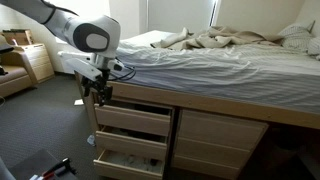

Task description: Open the top drawer of the bed

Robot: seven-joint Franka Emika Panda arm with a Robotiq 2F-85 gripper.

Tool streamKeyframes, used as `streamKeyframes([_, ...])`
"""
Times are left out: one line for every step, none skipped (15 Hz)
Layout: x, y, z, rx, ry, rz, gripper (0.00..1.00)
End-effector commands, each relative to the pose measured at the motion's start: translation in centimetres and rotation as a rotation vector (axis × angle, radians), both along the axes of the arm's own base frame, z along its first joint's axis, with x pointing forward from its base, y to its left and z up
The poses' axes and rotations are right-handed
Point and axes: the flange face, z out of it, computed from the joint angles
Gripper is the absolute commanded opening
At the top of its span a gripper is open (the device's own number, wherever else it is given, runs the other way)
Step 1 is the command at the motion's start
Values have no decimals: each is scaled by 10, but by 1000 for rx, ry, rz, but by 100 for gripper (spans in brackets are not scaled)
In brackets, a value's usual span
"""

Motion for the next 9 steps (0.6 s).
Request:
streamKeyframes([0, 0, 1, 0, 1, 0, 100])
streamKeyframes([5, -2, -7, 39, 4, -22, 100])
streamKeyframes([10, -1, -15, 94, 17, -54, 100])
streamKeyframes([13, 3, -26, 154, 24, -107, 100])
streamKeyframes([14, 7, -35, 204, 32, -137, 100])
streamKeyframes([15, 15, -48, 250, 57, -178, 100])
streamKeyframes([17, 24, -59, 292, 80, -226, 100])
streamKeyframes([17, 36, -67, 330, 103, -249, 100])
streamKeyframes([15, 22, -46, 283, 80, -212, 100])
